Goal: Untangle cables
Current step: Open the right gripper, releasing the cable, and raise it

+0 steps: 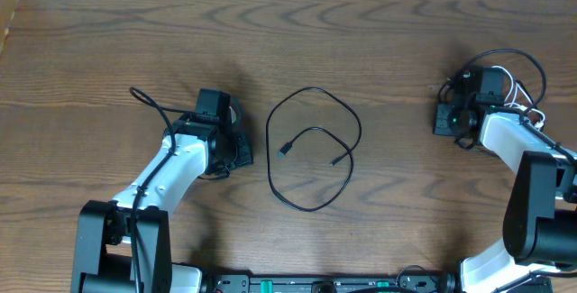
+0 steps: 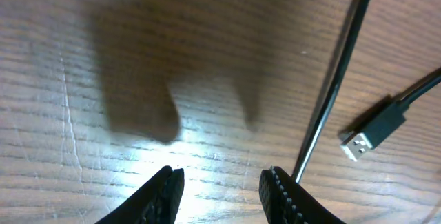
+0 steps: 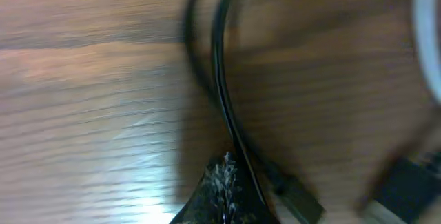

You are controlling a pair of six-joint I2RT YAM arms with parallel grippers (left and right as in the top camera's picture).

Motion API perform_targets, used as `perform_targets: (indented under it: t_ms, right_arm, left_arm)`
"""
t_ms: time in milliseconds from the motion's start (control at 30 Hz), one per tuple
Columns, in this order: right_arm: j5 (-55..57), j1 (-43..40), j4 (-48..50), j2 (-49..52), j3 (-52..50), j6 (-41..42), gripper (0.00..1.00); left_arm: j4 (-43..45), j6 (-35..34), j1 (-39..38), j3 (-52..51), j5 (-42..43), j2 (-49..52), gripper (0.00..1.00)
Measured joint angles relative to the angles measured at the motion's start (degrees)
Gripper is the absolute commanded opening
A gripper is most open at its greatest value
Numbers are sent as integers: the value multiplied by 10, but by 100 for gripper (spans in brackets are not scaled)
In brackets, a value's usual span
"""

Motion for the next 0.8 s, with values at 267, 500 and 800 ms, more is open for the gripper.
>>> perform_targets:
  t_ms: [267,500,800]
  right_arm:
    - [30,-1,9,-1,-3,48,13]
    - [-90,0,28,-1,-9,75,15]
    - [-161,40,49,2,-15,147,20]
  left_arm:
    - [-1,0,0,-34,0,0,43]
    - [17,0,0,-40,1,0,42]
    - [28,0,-7,-41,0,0,42]
